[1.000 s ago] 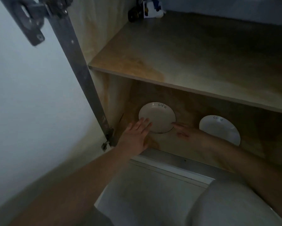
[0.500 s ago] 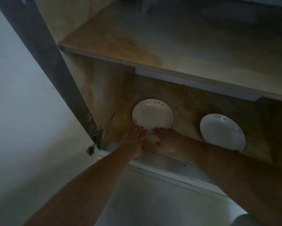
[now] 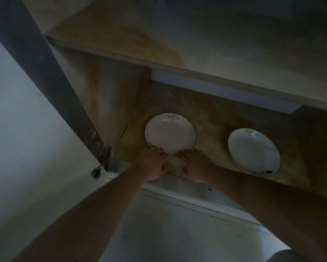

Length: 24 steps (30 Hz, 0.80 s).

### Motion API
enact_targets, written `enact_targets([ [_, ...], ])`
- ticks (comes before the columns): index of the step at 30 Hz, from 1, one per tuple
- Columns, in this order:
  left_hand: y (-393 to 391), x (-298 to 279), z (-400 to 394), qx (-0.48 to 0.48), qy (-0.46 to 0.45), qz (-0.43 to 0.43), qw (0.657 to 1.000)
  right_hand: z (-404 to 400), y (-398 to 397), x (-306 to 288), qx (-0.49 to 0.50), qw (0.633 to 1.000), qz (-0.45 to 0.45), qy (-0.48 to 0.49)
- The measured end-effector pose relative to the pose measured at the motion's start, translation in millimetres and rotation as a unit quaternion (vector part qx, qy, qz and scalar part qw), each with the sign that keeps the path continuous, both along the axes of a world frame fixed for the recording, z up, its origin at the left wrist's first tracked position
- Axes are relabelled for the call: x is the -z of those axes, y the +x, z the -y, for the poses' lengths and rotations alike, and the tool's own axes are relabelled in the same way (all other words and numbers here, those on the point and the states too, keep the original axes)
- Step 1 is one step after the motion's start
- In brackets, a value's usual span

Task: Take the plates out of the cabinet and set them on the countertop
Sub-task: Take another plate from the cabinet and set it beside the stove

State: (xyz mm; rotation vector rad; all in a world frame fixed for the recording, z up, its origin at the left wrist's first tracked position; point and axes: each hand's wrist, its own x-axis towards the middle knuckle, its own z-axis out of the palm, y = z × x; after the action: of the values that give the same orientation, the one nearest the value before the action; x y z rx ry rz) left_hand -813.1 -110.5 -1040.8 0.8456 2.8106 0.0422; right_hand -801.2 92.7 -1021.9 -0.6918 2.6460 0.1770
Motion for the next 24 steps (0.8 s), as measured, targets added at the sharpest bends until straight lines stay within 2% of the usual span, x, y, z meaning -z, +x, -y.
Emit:
enact_targets([
  [4, 2, 3, 0, -0.001, 0.015, 0.01, 1.0, 2, 0, -2, 0.012, 1.0, 0.007, -0.005],
  [11, 5, -3, 1, 0.039, 0.034, 0.051, 0.997, 6, 1, -19, -0.003, 0.999, -0.05, -0.014],
  [14, 4, -9, 2, 0.016, 0.102, 0.073, 0.992, 2, -3, -18, 0.031, 0.998, -0.053, -0.03],
  [17, -3, -11, 5, -0.098, 0.232, 0.057, 0.966, -10, -15, -11, 0.166, 0.979, -0.051, -0.109],
  [19, -10, -18, 7, -0.236, 0.343, 0.095, 0.904, -16, -25, -11, 0.255, 0.95, -0.056, -0.171],
  [20, -13, -21, 8, -0.317, 0.384, 0.135, 0.857, -17, -29, -12, 0.3, 0.929, -0.048, -0.212],
  [21, -16, -25, 8, -0.4, 0.417, 0.189, 0.794, -17, -31, -14, 0.353, 0.897, -0.028, -0.266],
  [22, -16, -29, 8, -0.47, 0.455, 0.248, 0.715, -15, -33, -16, 0.413, 0.85, 0.001, -0.327],
  [23, -16, -31, 8, -0.505, 0.511, 0.297, 0.629, -12, -32, -18, 0.473, 0.795, 0.039, -0.379],
  [24, -15, -32, 9, -0.499, 0.576, 0.331, 0.556, -8, -31, -20, 0.52, 0.739, 0.078, -0.42],
])
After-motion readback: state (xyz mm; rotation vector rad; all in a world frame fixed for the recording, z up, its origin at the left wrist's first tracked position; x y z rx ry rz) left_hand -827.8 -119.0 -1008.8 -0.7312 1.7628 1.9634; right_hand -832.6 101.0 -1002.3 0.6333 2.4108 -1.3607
